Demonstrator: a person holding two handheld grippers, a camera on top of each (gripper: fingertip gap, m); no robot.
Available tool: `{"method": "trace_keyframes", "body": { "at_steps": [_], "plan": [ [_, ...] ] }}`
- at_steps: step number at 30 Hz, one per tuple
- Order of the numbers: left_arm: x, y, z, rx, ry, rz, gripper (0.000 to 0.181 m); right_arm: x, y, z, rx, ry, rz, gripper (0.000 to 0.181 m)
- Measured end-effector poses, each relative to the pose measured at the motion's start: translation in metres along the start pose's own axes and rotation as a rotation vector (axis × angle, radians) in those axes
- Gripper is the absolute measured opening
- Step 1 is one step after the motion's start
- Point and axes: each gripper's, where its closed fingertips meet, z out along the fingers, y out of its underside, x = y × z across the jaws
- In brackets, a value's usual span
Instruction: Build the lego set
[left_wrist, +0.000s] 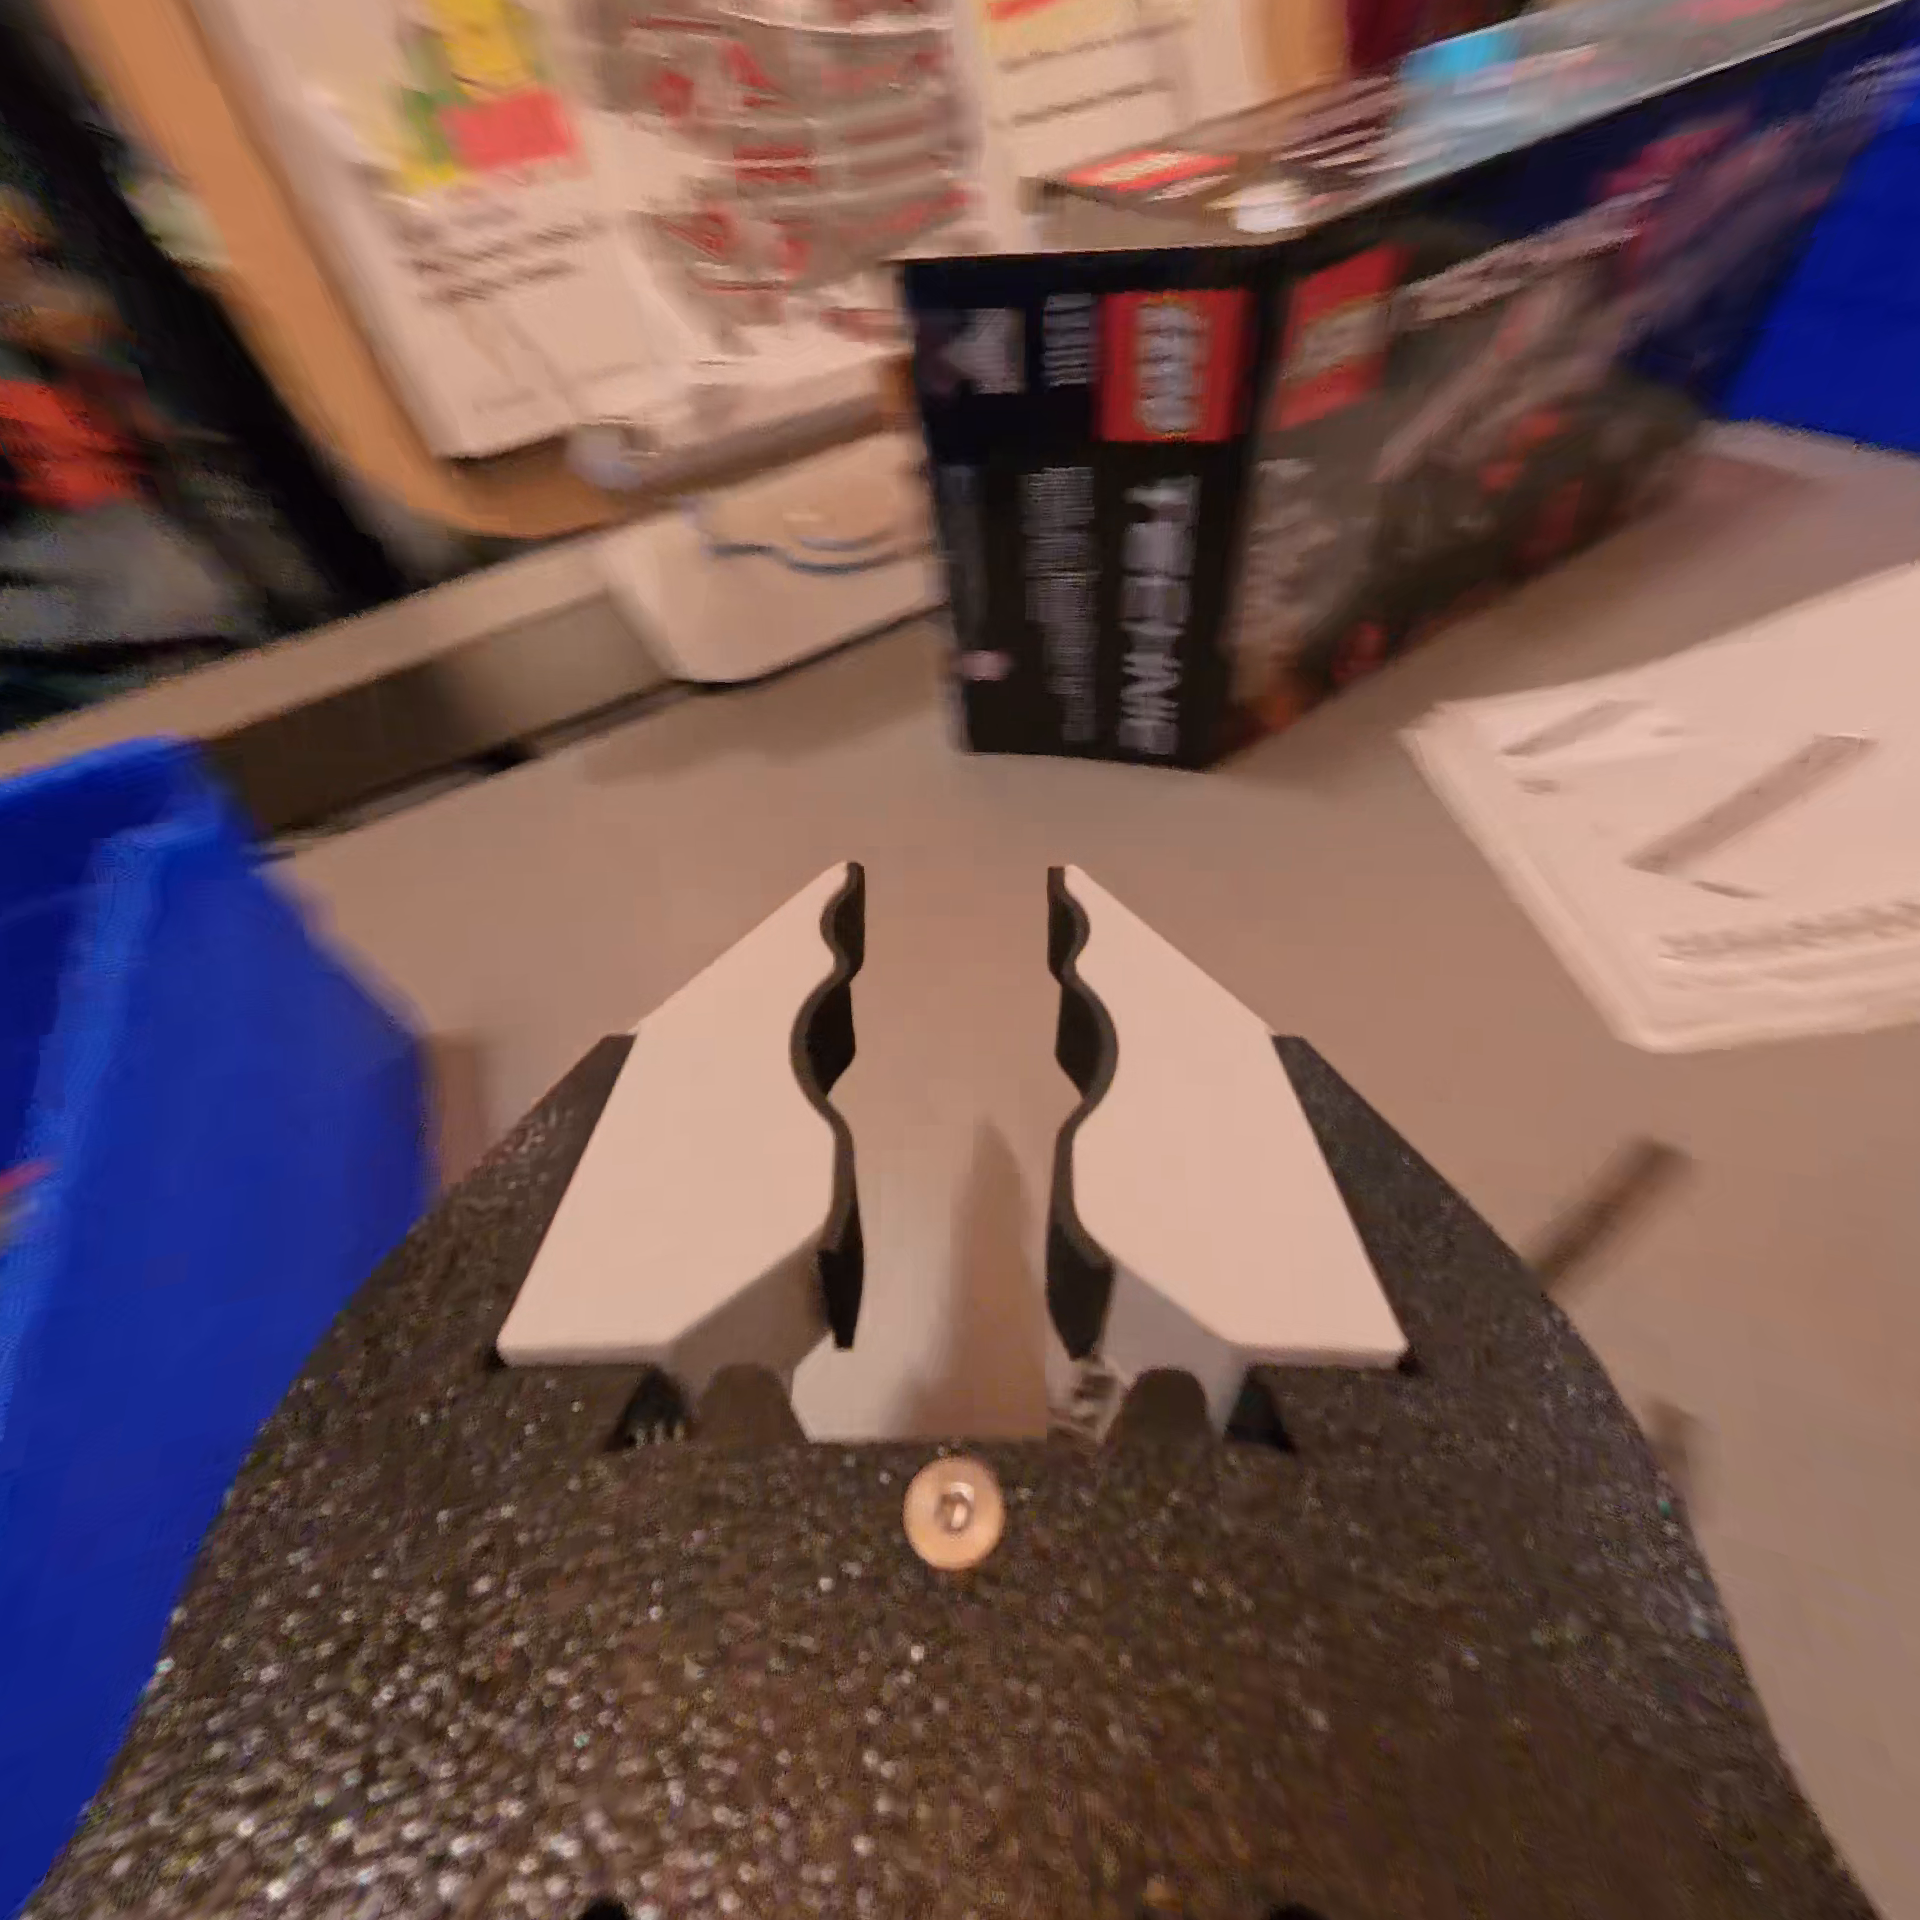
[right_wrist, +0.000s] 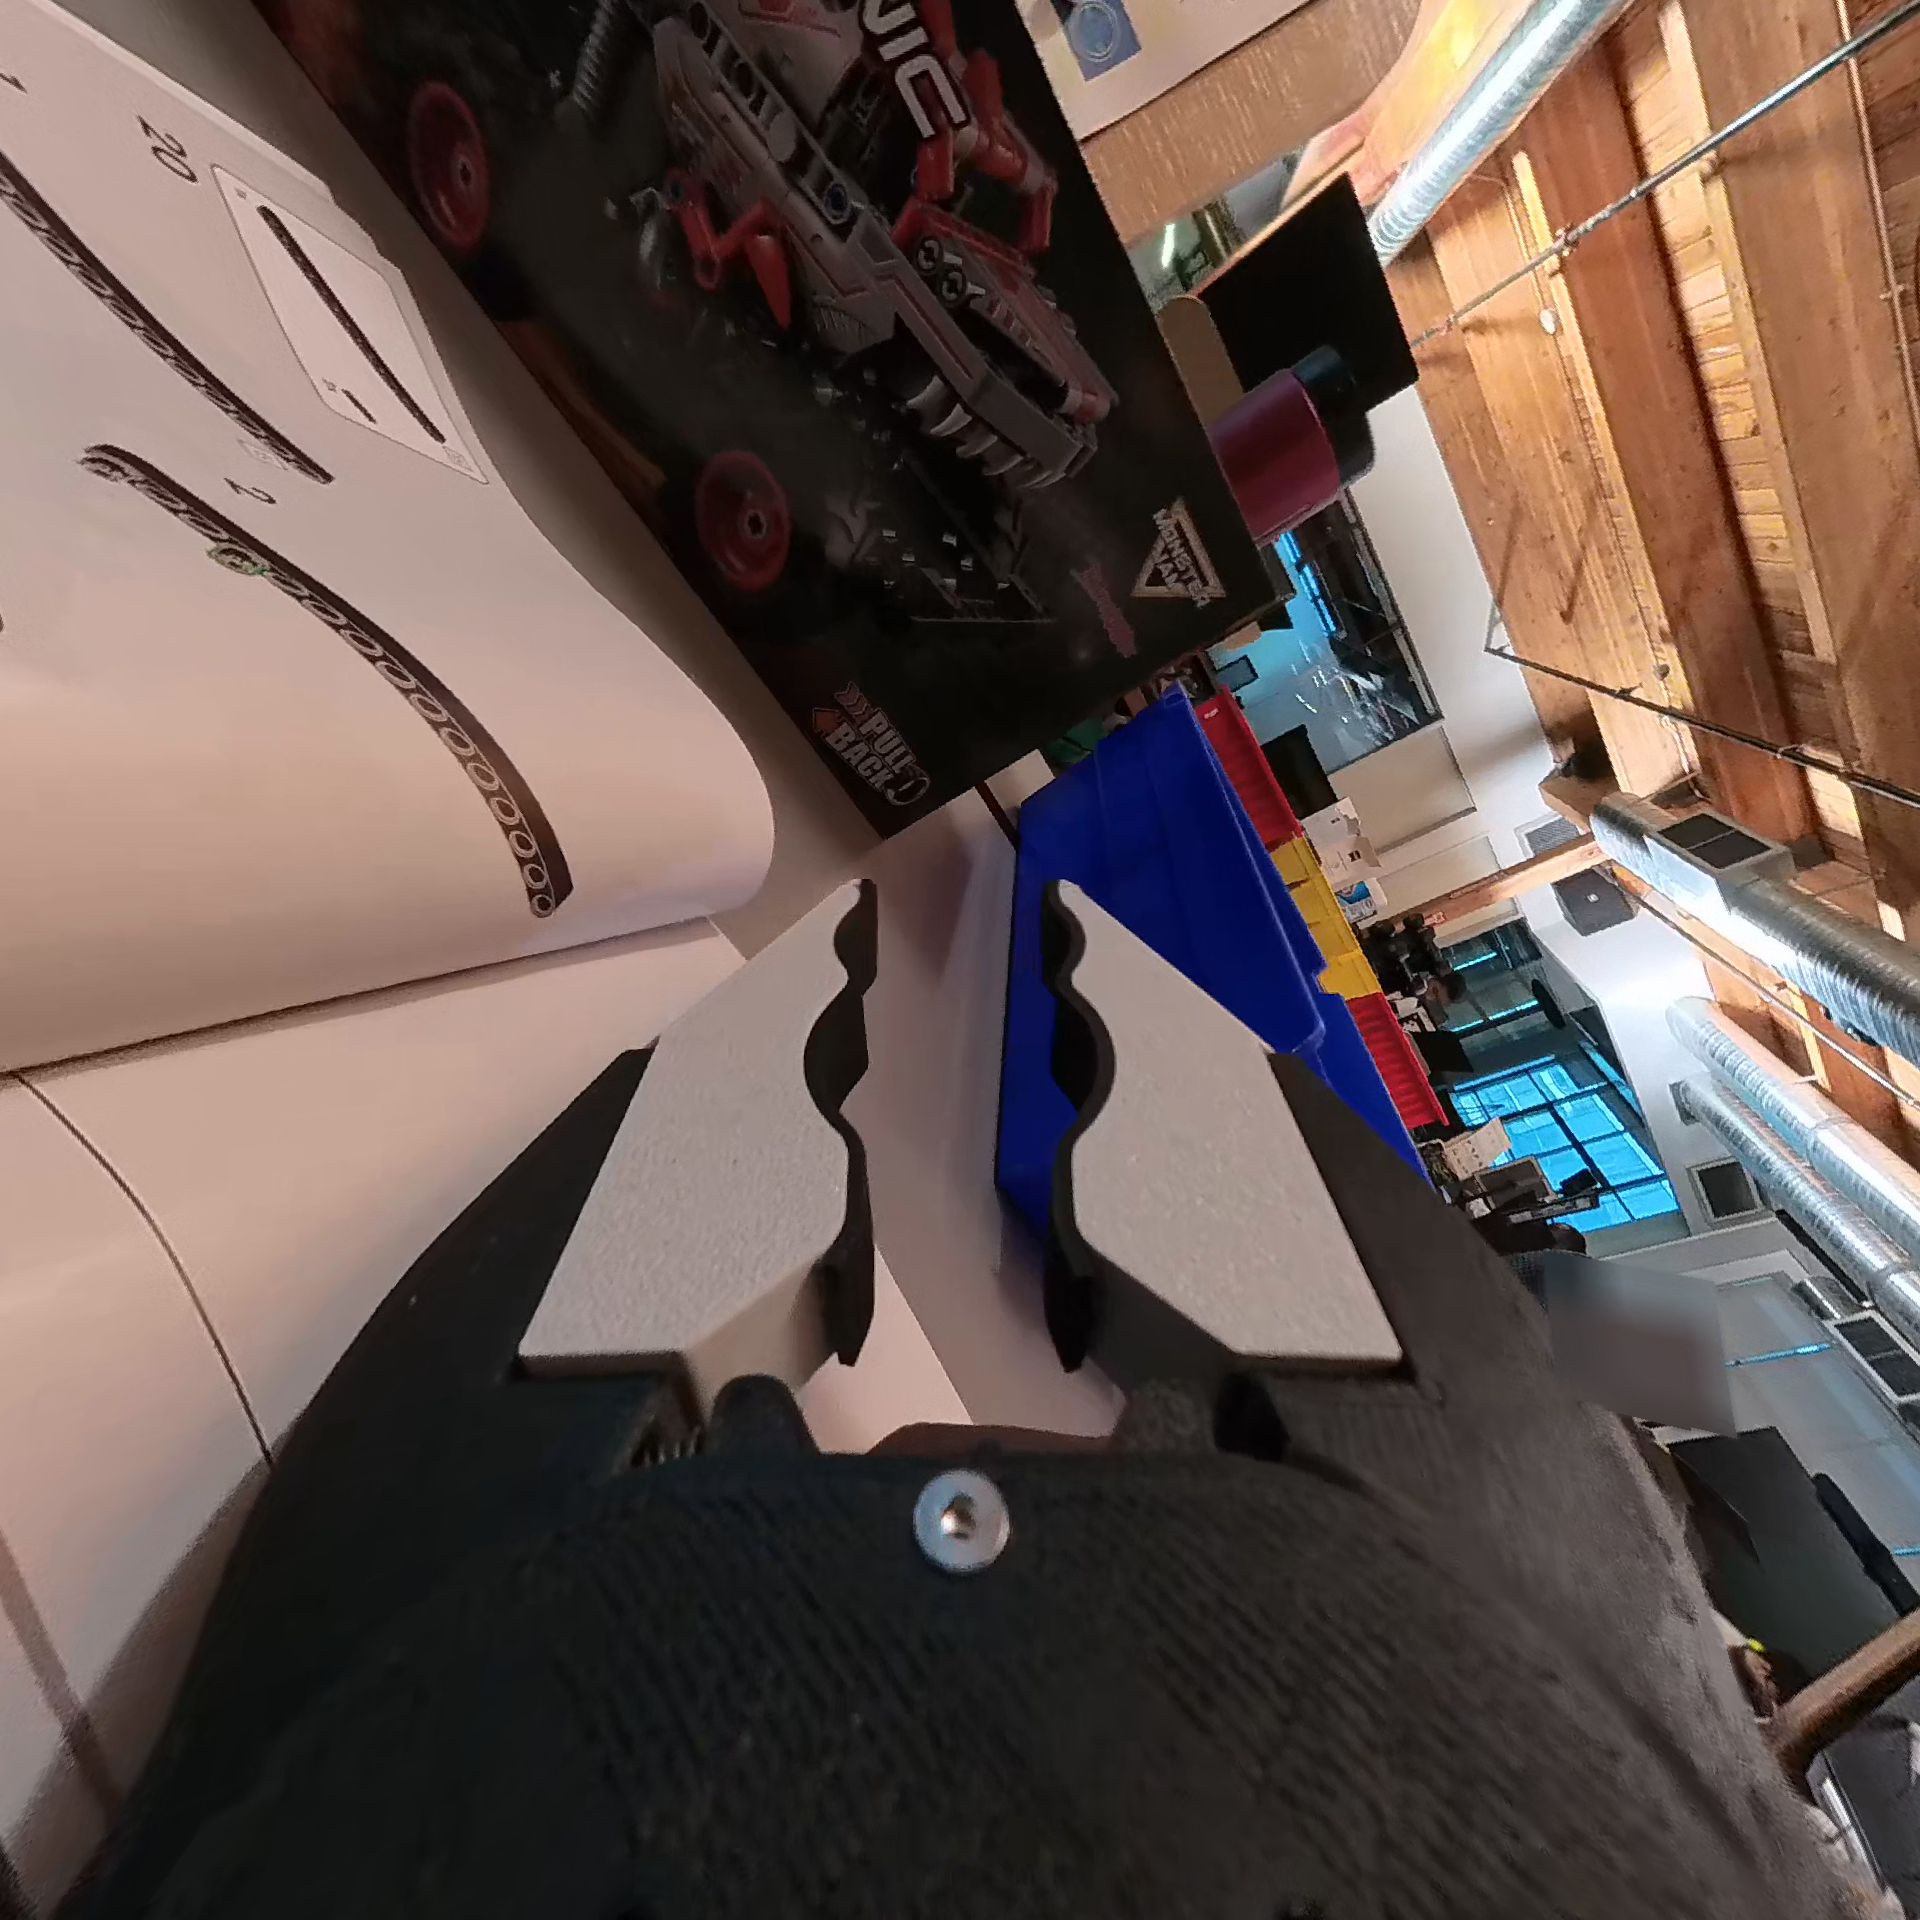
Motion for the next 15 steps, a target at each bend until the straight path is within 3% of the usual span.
{"method": "trace_keyframes", "body": {
  "at_steps": [1, 4, 8, 12, 15],
  "plan": [
    [-0.021, 0.003, -0.003, 0.017, -0.164, 0.035, 0.032, 0.002, 0.000, -0.001, -0.001, 0.008, 0.007, 0.028],
    [-0.048, 0.011, -0.022, -0.012, -0.399, 0.236, 0.029, 0.010, -0.003, -0.004, 0.009, 0.033, 0.009, 0.028],
    [-0.029, 0.027, -0.015, -0.025, -0.295, 0.167, 0.030, 0.014, -0.013, -0.011, 0.064, 0.051, 0.043, 0.030],
    [-0.004, 0.013, -0.018, 0.078, -0.229, 0.204, 0.024, 0.016, -0.006, -0.011, 0.048, 0.077, 0.032, 0.030],
    [0.000, 0.019, -0.013, 0.052, -0.190, 0.190, 0.024, 0.012, 0.000, -0.009, 0.026, 0.060, 0.028, 0.031]
  ]
}}
